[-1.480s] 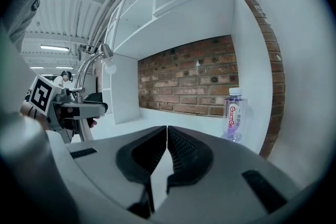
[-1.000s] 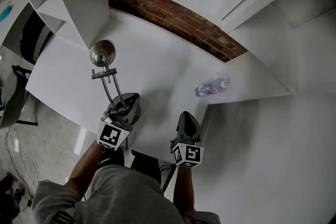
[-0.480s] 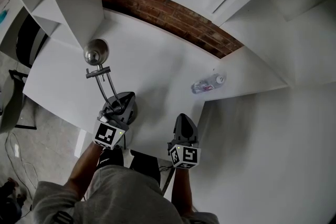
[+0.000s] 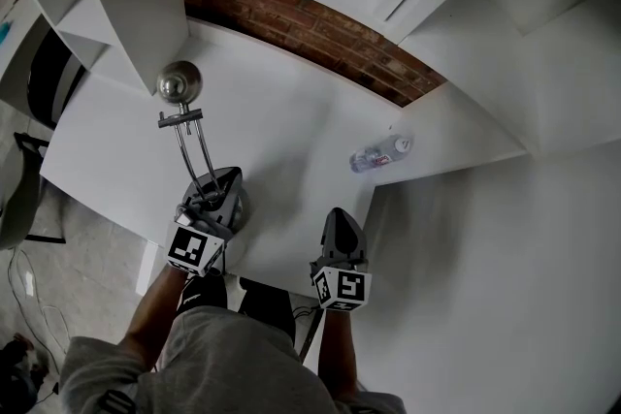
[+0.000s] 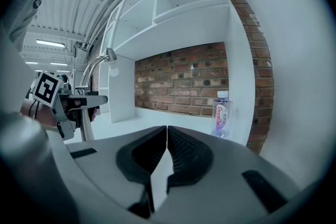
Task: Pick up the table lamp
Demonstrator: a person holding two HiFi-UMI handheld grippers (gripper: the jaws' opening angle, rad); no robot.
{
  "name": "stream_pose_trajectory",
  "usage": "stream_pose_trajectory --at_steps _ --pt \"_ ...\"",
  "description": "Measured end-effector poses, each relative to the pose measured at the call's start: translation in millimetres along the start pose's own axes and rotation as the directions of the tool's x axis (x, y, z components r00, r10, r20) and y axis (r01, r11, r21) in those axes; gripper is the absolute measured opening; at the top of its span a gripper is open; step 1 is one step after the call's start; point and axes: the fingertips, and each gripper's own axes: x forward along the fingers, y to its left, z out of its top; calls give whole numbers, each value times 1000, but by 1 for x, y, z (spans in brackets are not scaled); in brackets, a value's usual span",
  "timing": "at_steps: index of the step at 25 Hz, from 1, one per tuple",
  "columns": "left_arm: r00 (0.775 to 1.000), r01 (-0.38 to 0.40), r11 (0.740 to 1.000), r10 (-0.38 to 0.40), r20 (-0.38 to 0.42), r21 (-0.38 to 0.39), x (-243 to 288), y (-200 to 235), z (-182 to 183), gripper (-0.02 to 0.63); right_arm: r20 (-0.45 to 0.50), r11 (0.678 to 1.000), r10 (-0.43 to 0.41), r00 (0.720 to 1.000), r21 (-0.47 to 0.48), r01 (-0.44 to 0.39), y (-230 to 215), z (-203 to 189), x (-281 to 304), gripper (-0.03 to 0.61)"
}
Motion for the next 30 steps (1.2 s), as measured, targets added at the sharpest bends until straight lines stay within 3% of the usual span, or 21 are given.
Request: stream_pose_trajectory --at_steps 16,30 --pt "1000 20 999 -20 22 25 -19 4 38 -1 28 1000 -8 1000 -1 8 16 19 -10 23" --pt "999 -12 997 8 50 82 -76 18 113 0 118 999 42 992 -21 -40 68 95 -34 23"
